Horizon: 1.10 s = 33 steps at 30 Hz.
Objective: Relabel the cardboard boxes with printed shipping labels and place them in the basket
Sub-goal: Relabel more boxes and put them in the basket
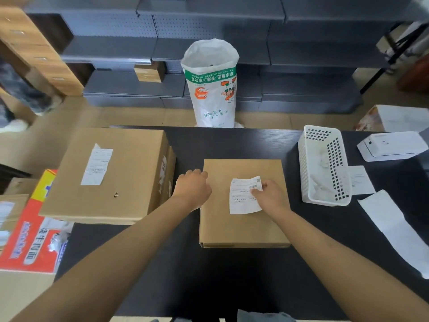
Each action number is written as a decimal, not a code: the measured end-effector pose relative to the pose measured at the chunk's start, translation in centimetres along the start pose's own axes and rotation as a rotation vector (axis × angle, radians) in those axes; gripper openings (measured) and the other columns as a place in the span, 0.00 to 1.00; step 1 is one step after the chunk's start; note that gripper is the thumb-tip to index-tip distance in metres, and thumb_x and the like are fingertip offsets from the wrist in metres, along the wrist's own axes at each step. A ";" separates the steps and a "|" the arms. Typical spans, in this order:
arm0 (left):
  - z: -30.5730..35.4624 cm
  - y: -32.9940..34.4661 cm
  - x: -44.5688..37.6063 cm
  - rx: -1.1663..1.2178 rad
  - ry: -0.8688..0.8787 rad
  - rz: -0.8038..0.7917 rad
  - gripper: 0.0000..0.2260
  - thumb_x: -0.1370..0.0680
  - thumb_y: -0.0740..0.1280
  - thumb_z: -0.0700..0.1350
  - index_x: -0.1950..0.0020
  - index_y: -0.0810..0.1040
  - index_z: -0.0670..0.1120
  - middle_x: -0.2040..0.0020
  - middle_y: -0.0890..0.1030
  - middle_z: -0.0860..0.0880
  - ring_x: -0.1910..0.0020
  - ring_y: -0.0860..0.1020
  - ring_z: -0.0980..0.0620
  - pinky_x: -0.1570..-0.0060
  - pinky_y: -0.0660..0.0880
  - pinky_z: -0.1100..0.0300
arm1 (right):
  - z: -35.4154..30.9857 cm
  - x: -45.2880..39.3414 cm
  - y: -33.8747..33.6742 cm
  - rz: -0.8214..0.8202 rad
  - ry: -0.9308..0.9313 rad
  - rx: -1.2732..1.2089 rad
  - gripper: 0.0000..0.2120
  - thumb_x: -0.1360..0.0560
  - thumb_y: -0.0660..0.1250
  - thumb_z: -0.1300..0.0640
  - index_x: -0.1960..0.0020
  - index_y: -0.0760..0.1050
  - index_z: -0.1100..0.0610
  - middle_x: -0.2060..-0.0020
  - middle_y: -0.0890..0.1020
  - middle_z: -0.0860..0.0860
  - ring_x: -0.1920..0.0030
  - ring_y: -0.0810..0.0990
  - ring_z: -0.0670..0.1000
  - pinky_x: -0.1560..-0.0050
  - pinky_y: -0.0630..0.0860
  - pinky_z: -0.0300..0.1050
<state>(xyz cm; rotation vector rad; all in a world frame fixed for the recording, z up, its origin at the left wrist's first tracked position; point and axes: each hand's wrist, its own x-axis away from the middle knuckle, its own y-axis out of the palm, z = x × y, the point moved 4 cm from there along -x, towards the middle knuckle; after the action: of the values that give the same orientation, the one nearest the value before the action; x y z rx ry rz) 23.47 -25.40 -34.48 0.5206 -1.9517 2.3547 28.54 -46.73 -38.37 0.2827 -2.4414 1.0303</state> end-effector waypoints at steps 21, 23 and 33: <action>7.4 3.7 2.6 -0.113 0.439 0.056 0.21 0.19 0.55 0.45 0.26 0.63 0.44 0.25 0.62 0.45 0.26 0.58 0.45 0.28 0.54 0.52 | -0.7 0.7 -0.1 0.053 -0.121 0.241 0.22 0.25 0.68 0.52 0.35 0.66 0.57 0.42 0.76 0.54 0.48 0.80 0.55 0.58 0.79 0.46; 7.8 5.0 2.5 -0.163 0.417 0.008 0.24 0.17 0.52 0.48 0.22 0.54 0.44 0.22 0.54 0.44 0.23 0.50 0.45 0.26 0.49 0.51 | -0.3 1.0 -0.5 0.107 -0.158 0.320 0.24 0.25 0.68 0.49 0.34 0.65 0.56 0.40 0.75 0.54 0.43 0.77 0.55 0.51 0.77 0.47; 6.4 8.6 2.1 -0.131 0.272 -0.057 0.27 0.16 0.43 0.54 0.27 0.30 0.45 0.24 0.32 0.46 0.24 0.34 0.48 0.25 0.35 0.52 | 2.8 1.1 1.7 -0.033 -0.658 0.817 0.29 0.17 0.47 0.47 0.22 0.39 0.54 0.22 0.43 0.50 0.23 0.38 0.50 0.25 0.34 0.46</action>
<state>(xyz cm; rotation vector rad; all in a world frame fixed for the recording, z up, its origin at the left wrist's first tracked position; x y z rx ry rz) 20.85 -33.69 -41.02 0.2300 -1.9200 2.1152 26.05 -47.52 -40.59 1.0589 -2.3550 2.1523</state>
